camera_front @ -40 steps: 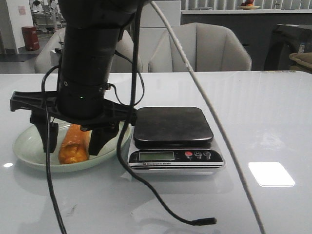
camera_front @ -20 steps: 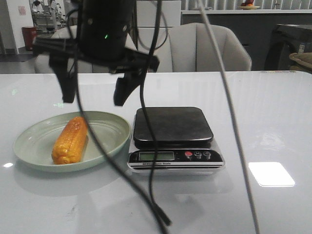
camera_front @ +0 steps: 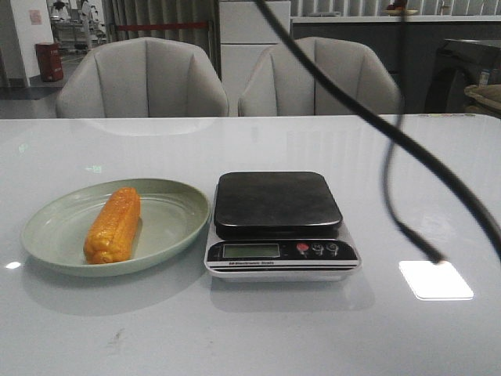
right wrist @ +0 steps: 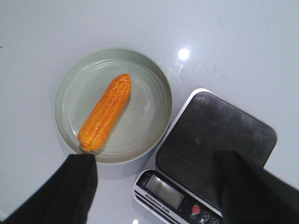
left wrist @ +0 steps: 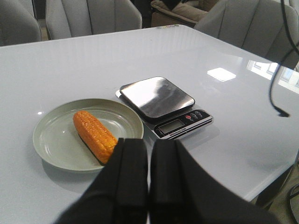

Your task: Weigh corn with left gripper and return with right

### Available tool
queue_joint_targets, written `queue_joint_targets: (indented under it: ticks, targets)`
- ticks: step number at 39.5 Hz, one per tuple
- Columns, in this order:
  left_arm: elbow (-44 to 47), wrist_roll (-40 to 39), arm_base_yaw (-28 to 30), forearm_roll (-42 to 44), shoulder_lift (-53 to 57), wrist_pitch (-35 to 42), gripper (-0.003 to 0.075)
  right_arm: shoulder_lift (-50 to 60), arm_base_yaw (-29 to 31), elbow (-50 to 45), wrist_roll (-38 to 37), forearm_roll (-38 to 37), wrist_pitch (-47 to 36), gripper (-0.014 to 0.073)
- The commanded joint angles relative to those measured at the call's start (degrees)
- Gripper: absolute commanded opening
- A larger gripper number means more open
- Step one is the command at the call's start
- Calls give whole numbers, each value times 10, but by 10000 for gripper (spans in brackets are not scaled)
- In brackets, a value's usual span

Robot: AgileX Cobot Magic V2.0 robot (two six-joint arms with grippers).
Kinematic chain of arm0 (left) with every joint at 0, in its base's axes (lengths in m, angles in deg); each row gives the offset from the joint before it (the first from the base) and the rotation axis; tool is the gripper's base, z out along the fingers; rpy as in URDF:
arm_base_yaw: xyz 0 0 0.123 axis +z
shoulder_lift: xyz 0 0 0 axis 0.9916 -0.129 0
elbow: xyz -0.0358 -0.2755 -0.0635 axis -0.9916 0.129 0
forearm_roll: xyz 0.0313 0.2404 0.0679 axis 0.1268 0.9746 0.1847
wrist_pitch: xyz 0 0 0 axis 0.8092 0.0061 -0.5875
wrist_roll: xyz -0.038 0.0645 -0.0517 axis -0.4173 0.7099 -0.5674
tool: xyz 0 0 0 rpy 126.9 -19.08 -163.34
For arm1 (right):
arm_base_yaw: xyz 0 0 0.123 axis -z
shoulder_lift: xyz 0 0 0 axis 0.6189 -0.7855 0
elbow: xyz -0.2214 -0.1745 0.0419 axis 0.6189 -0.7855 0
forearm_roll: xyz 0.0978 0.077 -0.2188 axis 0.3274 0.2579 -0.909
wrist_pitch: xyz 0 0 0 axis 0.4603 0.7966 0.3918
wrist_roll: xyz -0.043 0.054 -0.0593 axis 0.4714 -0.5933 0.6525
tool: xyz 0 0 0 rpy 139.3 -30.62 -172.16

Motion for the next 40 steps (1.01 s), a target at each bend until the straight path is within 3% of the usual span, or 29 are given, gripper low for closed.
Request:
queue_joint_targets:
  ticks: [1,10,16,31,40]
  targets:
    - [-15,0,-4,2,-6,43,113,83,3,-56,11,-12,-104,597]
    - [-15,0,-4,2,-6,43,113,237,3,-259,21,-30,-285,597]
    - [-15,0,-4,2,-6,43,113,345,3,-376,21,-35,-359,597]
    - [-15,0,-4,2,-6,43,113,595,3,-593,21,-44,-381,597]
    - [-15,0,-4,2,-6,43,113,760,3,-720,21,-44,-451,597]
